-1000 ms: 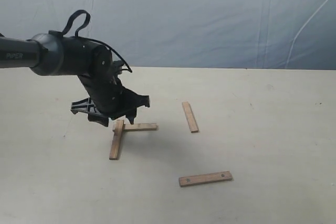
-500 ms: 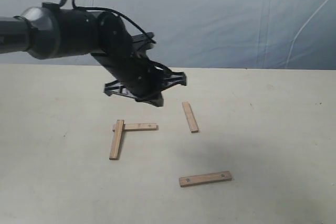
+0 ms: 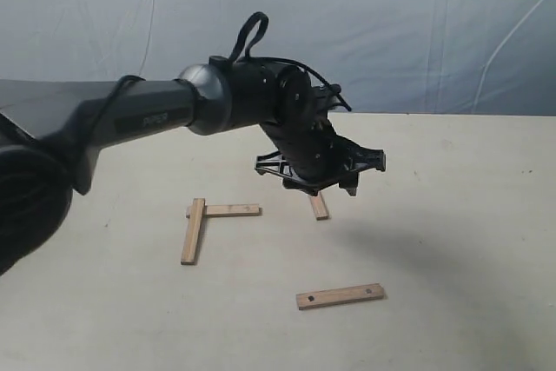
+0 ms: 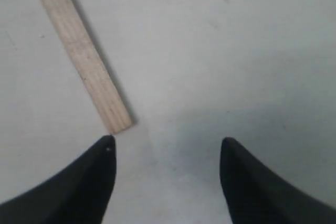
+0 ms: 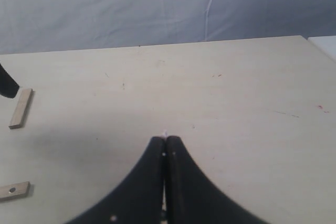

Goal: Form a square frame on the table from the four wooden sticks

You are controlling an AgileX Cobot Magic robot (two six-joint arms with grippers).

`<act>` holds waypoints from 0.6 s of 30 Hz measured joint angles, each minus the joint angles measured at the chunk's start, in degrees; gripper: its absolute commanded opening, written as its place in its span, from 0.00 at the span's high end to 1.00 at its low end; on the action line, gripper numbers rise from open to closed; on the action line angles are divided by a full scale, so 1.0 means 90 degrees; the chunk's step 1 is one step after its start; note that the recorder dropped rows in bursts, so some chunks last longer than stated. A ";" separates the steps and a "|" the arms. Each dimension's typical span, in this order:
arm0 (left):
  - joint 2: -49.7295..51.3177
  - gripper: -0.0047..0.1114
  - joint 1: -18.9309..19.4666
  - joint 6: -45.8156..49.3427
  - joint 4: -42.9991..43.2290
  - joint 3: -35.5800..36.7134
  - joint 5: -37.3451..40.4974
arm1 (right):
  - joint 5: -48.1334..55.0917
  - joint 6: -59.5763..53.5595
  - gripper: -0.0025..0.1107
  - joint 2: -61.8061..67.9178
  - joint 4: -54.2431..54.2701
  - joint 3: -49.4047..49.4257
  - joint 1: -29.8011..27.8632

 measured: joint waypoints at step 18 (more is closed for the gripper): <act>0.1546 0.44 0.0000 -0.2554 0.2124 -0.1791 0.0597 | 0.0000 0.0000 0.98 0.0000 0.0000 0.0000 0.0000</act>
